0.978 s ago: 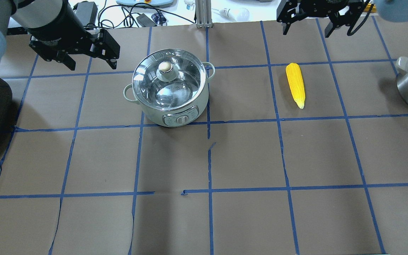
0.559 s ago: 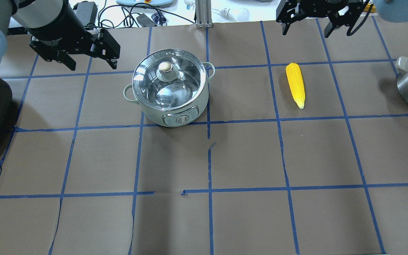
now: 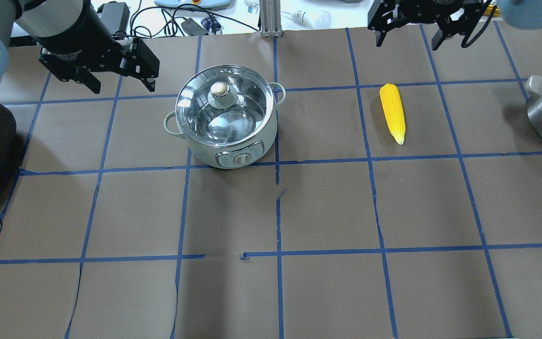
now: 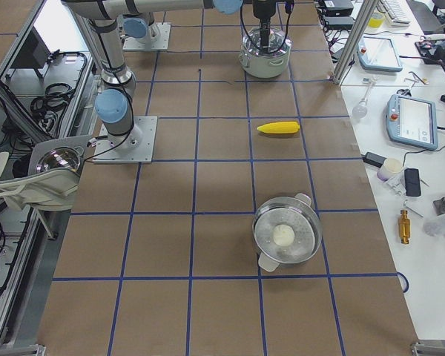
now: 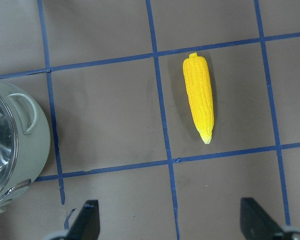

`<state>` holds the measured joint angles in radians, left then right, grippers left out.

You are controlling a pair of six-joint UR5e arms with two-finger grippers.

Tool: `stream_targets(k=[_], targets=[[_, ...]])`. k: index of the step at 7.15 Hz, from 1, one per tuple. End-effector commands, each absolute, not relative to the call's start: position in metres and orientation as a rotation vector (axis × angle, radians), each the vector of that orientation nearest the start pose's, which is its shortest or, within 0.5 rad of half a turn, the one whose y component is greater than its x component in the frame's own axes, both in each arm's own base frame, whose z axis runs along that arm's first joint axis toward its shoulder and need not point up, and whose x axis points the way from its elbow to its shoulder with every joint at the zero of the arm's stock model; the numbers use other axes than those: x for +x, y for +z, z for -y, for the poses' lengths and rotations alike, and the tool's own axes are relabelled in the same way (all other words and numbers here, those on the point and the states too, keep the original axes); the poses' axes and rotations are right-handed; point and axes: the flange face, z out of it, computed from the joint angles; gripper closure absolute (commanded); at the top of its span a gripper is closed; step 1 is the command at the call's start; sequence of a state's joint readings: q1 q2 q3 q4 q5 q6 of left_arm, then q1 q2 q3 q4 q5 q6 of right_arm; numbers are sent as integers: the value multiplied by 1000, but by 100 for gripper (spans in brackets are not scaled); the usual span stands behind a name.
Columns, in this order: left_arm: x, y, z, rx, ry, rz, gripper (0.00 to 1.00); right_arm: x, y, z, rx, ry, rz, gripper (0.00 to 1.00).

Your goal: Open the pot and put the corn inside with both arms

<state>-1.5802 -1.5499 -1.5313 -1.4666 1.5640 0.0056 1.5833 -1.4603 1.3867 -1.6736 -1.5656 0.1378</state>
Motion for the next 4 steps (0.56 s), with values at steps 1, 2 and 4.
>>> stream_targets(k=[1,2,4], targets=[[-136,531,503,25,-283,-3122,0,140,533,552,195,-267,-3108,0],[-137,529,513,23,-337,-3129,0,140,532,550,195,-253,-3110,0],[-152,509,548,17,-449,-3128,0,139,532,550,196,-251,-3112,0]])
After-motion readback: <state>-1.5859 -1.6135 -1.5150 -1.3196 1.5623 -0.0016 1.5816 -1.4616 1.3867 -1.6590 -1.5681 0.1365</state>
